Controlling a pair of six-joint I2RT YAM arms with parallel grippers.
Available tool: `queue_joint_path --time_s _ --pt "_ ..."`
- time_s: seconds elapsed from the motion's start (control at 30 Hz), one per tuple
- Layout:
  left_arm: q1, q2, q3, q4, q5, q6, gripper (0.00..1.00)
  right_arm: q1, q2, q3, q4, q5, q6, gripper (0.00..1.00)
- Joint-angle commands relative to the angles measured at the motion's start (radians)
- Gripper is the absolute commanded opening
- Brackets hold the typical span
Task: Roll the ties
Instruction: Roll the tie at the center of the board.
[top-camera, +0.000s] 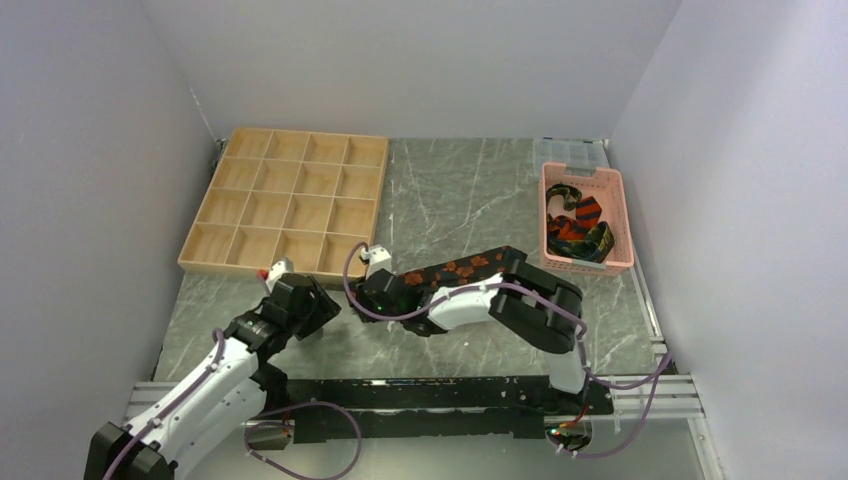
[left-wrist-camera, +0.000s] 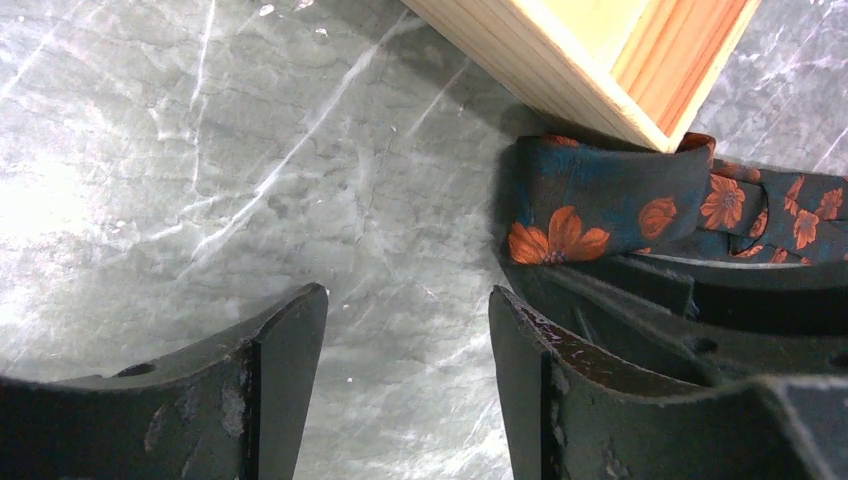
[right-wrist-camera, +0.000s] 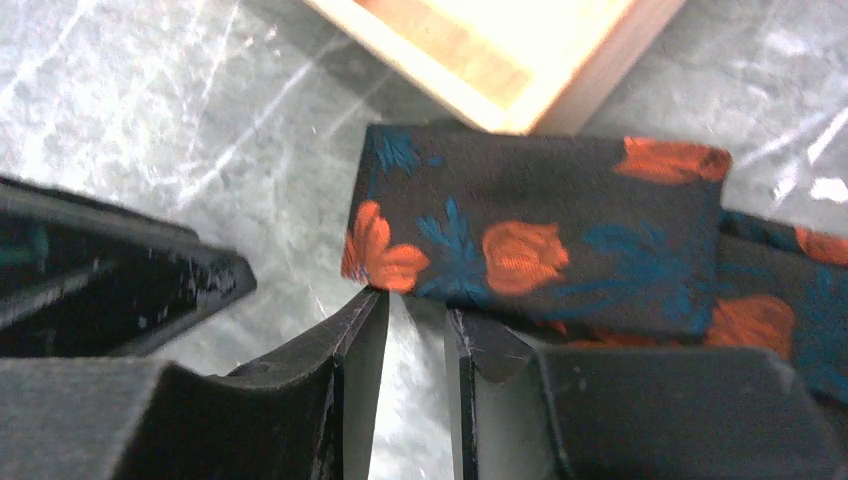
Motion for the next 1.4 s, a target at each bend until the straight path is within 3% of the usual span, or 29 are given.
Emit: queue_joint_path --time_s 0.0,0.17,0.33,0.47,0.63,1.07,1.2,1.37 --pt "0.005 0.037 -0.012 0.105 0.033 0.03 0.68 -0.013 -0.115 -0.108 -0.052 -0.055 -0.057 0.33" --pt "0.025 0.078 -0.03 0.289 0.144 0.066 0.7 -0.023 -0.342 -0.231 -0.096 -0.117 -0.076 0.37" --pt "0.07 0.13 -0.05 0.435 0.234 0.045 0.7 -0.14 -0.427 -0.244 -0.113 -0.196 -0.037 0.36" --pt "0.108 0.114 -0.094 0.505 0.28 0.044 0.71 -0.251 -0.404 -0.221 -0.08 -0.299 0.005 0.36" --pt "0.158 0.121 -0.129 0.575 0.333 0.068 0.7 -0.297 -0.326 -0.139 -0.066 -0.392 0.021 0.36" --pt "0.232 0.219 -0.143 0.658 0.432 0.097 0.7 -0.33 -0.145 -0.035 -0.038 -0.475 0.08 0.57" --pt "0.235 0.213 -0.143 0.654 0.438 0.104 0.7 -0.333 -0.112 -0.025 -0.016 -0.504 0.088 0.57" --pt "0.235 0.222 -0.148 0.666 0.442 0.102 0.7 -0.332 -0.084 -0.03 0.031 -0.548 0.117 0.5"
